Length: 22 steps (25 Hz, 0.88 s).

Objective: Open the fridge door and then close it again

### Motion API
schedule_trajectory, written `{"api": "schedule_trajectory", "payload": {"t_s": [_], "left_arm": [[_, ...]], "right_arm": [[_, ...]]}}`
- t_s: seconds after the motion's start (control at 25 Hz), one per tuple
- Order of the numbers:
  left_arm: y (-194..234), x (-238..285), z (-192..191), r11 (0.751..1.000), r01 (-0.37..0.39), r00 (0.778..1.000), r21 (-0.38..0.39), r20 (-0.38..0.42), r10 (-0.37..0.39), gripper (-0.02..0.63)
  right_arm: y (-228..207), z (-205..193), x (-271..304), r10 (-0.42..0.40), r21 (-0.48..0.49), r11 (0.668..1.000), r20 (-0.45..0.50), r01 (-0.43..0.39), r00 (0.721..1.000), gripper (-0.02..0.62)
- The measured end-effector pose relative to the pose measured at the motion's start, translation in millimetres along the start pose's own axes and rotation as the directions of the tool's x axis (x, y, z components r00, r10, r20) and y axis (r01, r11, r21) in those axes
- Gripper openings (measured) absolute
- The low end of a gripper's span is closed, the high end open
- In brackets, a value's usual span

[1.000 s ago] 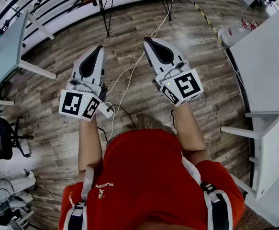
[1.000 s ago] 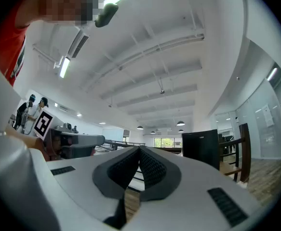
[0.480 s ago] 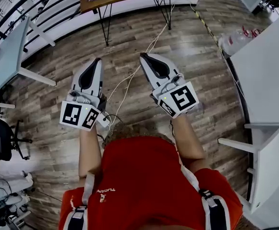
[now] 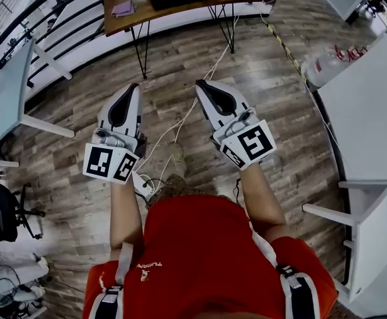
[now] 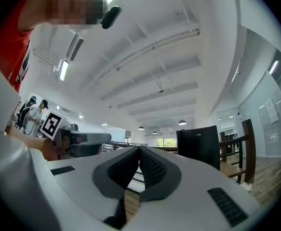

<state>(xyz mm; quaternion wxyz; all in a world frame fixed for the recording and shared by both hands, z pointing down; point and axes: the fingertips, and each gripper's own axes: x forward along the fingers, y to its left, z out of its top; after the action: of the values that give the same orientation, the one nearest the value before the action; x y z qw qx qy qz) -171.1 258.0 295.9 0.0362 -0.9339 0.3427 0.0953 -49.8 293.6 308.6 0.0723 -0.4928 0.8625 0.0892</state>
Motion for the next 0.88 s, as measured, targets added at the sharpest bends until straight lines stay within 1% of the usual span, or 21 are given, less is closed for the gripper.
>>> {"api": "schedule_trajectory", "payload": {"t_s": [0.16, 0.36, 0.52, 0.72, 0.88], "left_arm": [[51.1, 50.9, -10.1, 1.0, 0.015, 1.0, 0.0, 0.013, -0.015, 0.009], [120.3, 118.5, -22.1, 0.999, 0.036, 0.999, 0.009, 0.0, -0.036, 0.009], [172.8, 164.8, -30.0, 0.998, 0.057, 0.998, -0.007, -0.007, -0.057, 0.009], [222.2, 216.9, -37.0, 0.997, 0.079, 0.997, -0.005, -0.017, -0.079, 0.009], [244.2, 248.7, -44.3, 0.997, 0.081, 0.996, -0.013, -0.028, -0.082, 0.009]], "right_arm": [[-40.5, -13.5, 54.9, -0.019, -0.014, 1.0, -0.014, 0.019, 1.0, 0.026], [-94.3, -24.5, 128.1, -0.044, -0.022, 0.999, -0.024, 0.043, 0.999, 0.026], [-131.3, -31.1, 181.9, -0.067, -0.032, 0.997, -0.024, 0.067, 0.997, 0.026], [-168.8, -40.1, 240.3, -0.074, -0.052, 0.996, -0.033, 0.073, 0.997, 0.026], [-195.1, -48.2, 269.1, -0.068, -0.053, 0.996, -0.041, 0.066, 0.997, 0.026]]}}
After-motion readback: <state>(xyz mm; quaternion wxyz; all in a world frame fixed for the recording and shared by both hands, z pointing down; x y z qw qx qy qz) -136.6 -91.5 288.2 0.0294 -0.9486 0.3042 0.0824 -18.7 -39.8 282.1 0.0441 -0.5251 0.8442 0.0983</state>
